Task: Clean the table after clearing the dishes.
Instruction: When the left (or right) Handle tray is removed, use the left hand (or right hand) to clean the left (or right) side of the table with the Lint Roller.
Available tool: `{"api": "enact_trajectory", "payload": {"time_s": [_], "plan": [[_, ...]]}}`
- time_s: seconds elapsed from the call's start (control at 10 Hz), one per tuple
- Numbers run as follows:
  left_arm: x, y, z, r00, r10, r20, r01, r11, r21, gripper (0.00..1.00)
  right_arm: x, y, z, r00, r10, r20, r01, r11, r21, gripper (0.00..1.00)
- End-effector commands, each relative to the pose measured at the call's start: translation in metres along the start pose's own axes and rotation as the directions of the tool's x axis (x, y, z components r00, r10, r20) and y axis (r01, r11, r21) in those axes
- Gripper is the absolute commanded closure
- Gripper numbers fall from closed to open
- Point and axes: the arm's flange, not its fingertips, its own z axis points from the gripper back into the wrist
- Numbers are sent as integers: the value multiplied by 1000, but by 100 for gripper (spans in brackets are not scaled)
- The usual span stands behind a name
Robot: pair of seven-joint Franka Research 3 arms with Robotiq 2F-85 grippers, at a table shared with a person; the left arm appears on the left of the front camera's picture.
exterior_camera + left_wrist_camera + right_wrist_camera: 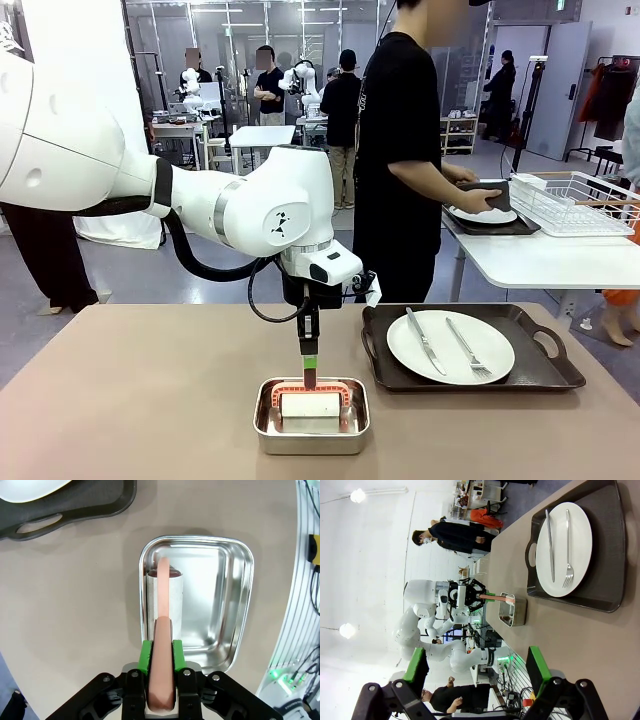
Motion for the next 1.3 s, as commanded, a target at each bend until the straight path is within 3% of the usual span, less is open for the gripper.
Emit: {"api": "enact_trajectory", "payload": {"time_s": [0.0, 0.5, 0.6, 0.8, 1.0, 1.2], "plan": [[0, 0, 0, 1000, 1, -1, -1, 1000, 2, 98, -1, 4, 1, 1000, 6, 1, -6, 1000, 2, 0], [0, 0, 0, 1000, 1, -1, -1, 1000, 2, 98, -1, 4, 1, 1000, 6, 1, -6, 1000, 2, 0], [0, 0, 0, 1000, 0, 0, 0, 1000, 0, 79, -1, 4, 1, 1000, 6, 1, -6, 1000, 2, 0], [-26, 20, 72, 981, 147, 131, -144, 989, -28, 79, -1, 4, 1, 1000, 6, 1, -6, 1000, 2, 0], [-68, 37, 155, 945, 267, 190, -283, 957, 65, 79, -1, 4, 1, 1000, 6, 1, -6, 1000, 2, 0], [-112, 50, 194, 860, 442, 254, -464, 886, 27, 79, -1, 4, 1, 1000, 6, 1, -6, 1000, 2, 0]]}}
